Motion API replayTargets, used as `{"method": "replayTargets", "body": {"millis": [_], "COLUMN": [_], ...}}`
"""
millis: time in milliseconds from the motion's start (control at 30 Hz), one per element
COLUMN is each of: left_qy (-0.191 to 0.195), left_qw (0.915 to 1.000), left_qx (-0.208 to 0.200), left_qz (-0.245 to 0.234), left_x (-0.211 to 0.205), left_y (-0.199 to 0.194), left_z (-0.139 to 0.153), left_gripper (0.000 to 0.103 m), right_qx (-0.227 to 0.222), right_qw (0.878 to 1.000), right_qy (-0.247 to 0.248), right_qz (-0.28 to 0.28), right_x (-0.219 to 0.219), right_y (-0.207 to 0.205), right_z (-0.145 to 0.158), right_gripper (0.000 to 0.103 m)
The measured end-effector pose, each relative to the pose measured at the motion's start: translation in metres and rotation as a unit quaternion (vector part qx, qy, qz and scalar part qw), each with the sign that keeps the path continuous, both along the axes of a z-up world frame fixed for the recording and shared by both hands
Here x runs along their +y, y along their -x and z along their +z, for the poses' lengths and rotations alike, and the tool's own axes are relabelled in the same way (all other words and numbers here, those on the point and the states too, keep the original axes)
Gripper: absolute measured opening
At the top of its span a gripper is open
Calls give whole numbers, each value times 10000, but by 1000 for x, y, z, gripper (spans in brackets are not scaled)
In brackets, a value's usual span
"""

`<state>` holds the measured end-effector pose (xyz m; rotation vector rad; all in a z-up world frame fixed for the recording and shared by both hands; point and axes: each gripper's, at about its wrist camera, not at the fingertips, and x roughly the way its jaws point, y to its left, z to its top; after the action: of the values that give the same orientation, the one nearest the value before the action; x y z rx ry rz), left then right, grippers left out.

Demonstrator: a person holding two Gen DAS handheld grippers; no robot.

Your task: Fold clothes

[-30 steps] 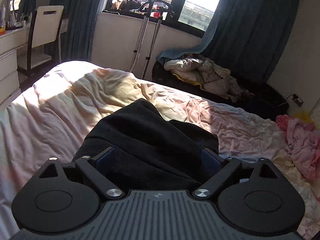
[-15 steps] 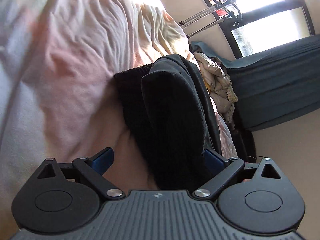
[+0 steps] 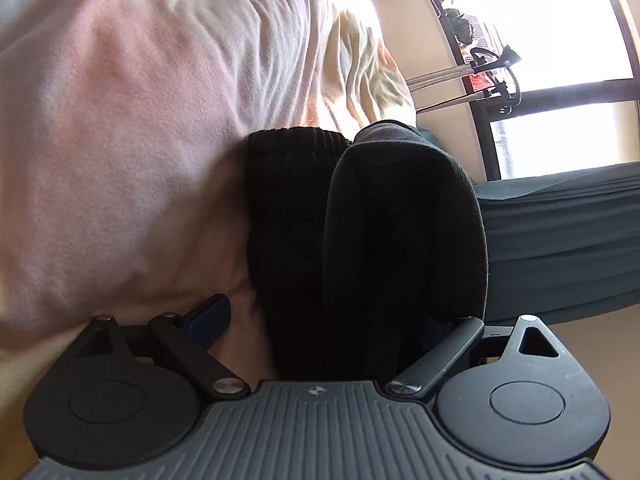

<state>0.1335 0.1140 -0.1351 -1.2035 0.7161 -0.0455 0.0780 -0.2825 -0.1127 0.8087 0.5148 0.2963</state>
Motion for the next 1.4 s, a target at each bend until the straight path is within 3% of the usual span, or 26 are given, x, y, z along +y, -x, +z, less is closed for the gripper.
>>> {"method": "replayTargets", "body": {"millis": [67, 167, 233, 400, 500, 633, 700, 867, 933, 1000, 1100, 1167, 1400], "left_qy": [78, 27, -85, 67, 152, 160, 113, -28, -88, -180, -295, -277, -216], "left_qw": [9998, 9996, 9994, 9992, 9991, 9989, 9987, 9984, 9984, 9983, 9977, 9968, 9922], "left_qx": [-181, -262, -267, -370, -380, -441, -481, -554, -550, -551, -602, -732, -1186], "left_qz": [-3, -139, -217, -112, -105, -92, -85, -80, -73, -74, -118, -165, -327], "left_x": [-2, -9, -14, -14, -12, -13, -15, -18, -19, -20, -21, -24, -33], "left_y": [-7, -17, -24, -31, -35, -36, -38, -46, -46, -44, -40, -35, -17], "left_z": [-6, -13, -13, -19, -21, -27, -29, -30, -28, -24, -17, -8, 23], "left_gripper": [84, 81, 81, 81, 76, 74, 75, 76, 75, 69, 54, 44, 33], "right_qx": [-207, -455, -377, -180, -65, 34, 146, 318, 138, 73, -101, -246, -1014], "right_qw": [9985, 9903, 9901, 9892, 9885, 9915, 9929, 9957, 9973, 9985, 9994, 9994, 9941], "right_qy": [-503, -1309, -1350, -1452, -1505, -1301, -1179, -819, -708, -533, -319, -184, 244], "right_qz": [74, -30, -43, -75, -92, -19, 54, 303, 119, 55, -68, -152, -294], "right_x": [-4, -16, -17, -19, -21, -14, -10, 1, 8, 11, 14, 19, 19], "right_y": [-6, -17, -30, -64, -84, -107, -116, -130, -122, -118, -113, -108, -77], "right_z": [-2, -4, -9, -19, -26, -30, -31, -29, -29, -25, -16, -7, 56], "right_gripper": [66, 81, 83, 85, 88, 92, 99, 102, 97, 70, 58, 54, 48]}}
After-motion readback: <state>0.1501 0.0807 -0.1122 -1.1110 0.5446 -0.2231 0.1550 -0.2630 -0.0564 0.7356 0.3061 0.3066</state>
